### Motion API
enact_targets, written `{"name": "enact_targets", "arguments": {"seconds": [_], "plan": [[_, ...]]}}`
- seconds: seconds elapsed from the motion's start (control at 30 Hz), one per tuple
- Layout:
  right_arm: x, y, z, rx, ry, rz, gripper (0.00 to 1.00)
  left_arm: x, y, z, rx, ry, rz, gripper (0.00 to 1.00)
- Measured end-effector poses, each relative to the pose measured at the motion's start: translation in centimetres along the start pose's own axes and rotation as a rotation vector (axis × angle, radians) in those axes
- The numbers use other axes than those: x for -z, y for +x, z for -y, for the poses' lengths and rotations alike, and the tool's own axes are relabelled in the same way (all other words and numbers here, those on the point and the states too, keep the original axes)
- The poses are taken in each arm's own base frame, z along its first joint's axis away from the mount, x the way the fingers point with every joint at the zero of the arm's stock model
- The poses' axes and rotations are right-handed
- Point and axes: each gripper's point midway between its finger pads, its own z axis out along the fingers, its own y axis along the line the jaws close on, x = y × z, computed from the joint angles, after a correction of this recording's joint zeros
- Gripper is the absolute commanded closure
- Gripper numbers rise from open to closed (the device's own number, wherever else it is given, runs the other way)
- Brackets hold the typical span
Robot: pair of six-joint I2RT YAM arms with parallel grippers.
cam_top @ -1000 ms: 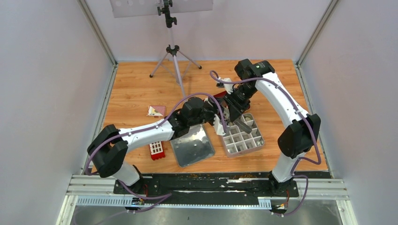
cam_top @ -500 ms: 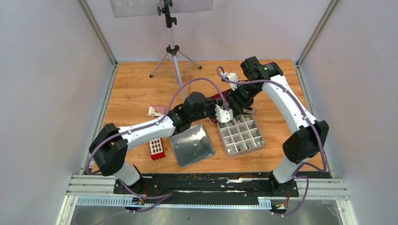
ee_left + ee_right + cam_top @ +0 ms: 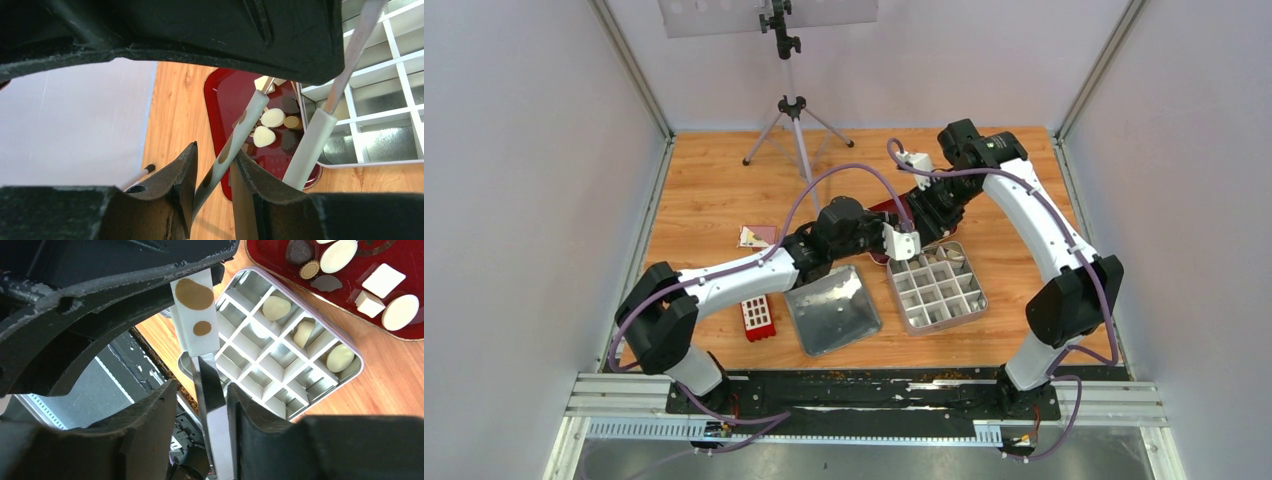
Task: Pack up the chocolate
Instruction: Adjust the clamp.
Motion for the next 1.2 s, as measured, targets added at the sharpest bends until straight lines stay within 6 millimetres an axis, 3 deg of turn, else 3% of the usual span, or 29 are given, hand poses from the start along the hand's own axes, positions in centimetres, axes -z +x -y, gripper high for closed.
{"name": "enact_targets", "arguments": {"seconds": [0.13,0.27,0.43,0.5,0.67,0.77,0.97,1.2], "plan": [[0.1,0.0,0.6,-0.026,0.011,0.003,0.41,0.0,0.1,0.0,-0.001,0.000,-0.002,0.64],[0.9,0.0,1.8,-0.112,-0.018,0.042,0.37,0.1,0.2,0.0,-0.020,-0.005,-0.002,0.68],[1.3,1.0,2.6,-0.257,-0.127,0.078,0.35,1.7,0.7,0.8,-0.120,-0.008,0.012,0.88],[0.5,1.9,1.7,-0.303,-0.193,0.055,0.35,2.0,0.7,0.8,-0.171,-0.015,0.022,0.98],[-0.5,3.3,-0.5,-0.393,-0.323,0.011,0.35,2.5,-0.1,-0.1,-0.318,-0.072,0.069,1.00],[0.7,2.3,-0.3,-0.413,-0.348,0.047,0.35,2.6,-0.1,0.1,-0.390,-0.074,0.083,1.00],[5.1,-1.2,2.3,-0.358,-0.309,0.235,0.37,2.9,-0.3,-0.3,-0.503,-0.081,0.078,1.00],[8.2,0.0,3.4,-0.395,-0.219,0.341,0.31,4.3,-0.1,-0.1,-0.678,-0.162,0.099,1.00]]}}
